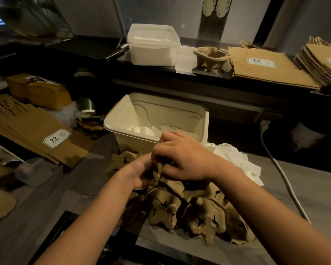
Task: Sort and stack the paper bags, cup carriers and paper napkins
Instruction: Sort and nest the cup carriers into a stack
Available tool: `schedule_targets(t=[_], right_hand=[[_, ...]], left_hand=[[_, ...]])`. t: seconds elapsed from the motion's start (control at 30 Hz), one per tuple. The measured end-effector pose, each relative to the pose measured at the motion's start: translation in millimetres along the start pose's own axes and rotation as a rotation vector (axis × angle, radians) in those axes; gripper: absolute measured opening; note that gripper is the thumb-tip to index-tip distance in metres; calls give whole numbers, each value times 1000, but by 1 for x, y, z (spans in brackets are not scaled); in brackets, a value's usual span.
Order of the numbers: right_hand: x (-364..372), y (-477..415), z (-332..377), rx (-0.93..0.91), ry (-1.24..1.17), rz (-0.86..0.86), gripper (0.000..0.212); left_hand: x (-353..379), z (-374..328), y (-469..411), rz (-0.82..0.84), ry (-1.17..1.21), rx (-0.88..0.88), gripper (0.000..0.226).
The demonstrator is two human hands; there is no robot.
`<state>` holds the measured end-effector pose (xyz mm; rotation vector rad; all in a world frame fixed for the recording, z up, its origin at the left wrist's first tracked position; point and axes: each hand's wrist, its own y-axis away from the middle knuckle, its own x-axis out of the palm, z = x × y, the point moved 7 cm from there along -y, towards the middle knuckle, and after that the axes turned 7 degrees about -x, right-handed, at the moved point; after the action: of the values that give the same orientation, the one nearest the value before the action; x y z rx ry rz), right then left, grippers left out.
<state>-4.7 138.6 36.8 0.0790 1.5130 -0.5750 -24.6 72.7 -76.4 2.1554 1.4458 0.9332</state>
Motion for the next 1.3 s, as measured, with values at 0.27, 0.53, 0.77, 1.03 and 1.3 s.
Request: schedule_targets(t=[0.27,0.53,0.77,1.03,1.3], right_hand=[[6,11,-8,4,-144,-22,29],[-11,39,-26,123,6,-323,22],[-6,147,-79,849,-182,-380,14],[64,170,-47,794,-229,25,10],[82,146,-35,684,-82,232,28]], left_hand=[[6,-4,-7,93,149,42,32],[26,-2,-6,113,34,50,31],[0,-9,-9,41,76,67,49],[-4,-8,-11,1,45,61,28],[1,-2,-14,-5,24,34,26]])
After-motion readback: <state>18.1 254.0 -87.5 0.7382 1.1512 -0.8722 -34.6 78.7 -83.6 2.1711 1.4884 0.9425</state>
